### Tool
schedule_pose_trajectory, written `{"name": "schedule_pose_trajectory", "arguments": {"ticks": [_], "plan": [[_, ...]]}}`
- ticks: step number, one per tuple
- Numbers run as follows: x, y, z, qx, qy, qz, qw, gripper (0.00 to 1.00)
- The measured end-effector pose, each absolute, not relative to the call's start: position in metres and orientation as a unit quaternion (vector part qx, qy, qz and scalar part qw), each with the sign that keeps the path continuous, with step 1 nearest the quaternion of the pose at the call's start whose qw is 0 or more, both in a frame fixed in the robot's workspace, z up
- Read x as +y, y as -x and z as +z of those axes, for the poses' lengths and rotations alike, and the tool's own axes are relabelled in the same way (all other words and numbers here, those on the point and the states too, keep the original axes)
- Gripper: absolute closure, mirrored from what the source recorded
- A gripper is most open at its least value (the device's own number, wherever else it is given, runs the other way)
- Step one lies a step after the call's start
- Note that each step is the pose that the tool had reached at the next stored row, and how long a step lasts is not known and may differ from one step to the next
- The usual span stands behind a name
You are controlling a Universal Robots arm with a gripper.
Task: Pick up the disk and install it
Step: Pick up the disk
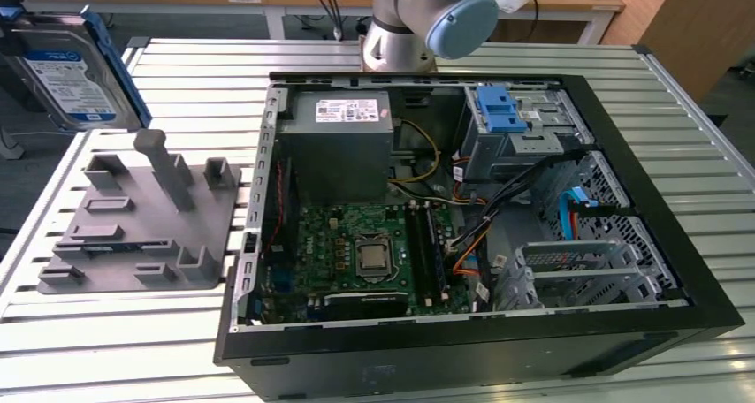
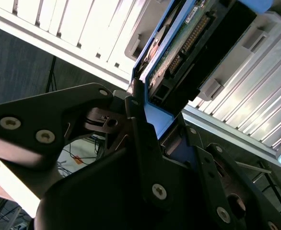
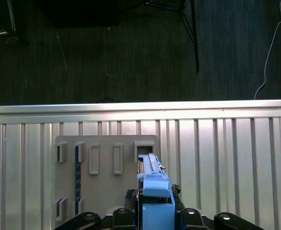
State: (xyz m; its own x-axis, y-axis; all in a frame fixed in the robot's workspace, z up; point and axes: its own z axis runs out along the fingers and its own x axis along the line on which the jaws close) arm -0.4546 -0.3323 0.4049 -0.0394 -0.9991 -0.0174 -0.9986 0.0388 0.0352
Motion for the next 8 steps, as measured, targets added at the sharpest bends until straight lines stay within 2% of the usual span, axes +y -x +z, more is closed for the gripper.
{"name": "schedule_pose_trajectory", "arguments": {"ticks": [8], "plan": [[-0.3323,0.4546,0.409,-0.721,-0.693,-0.019,0.006,0.64]]}}
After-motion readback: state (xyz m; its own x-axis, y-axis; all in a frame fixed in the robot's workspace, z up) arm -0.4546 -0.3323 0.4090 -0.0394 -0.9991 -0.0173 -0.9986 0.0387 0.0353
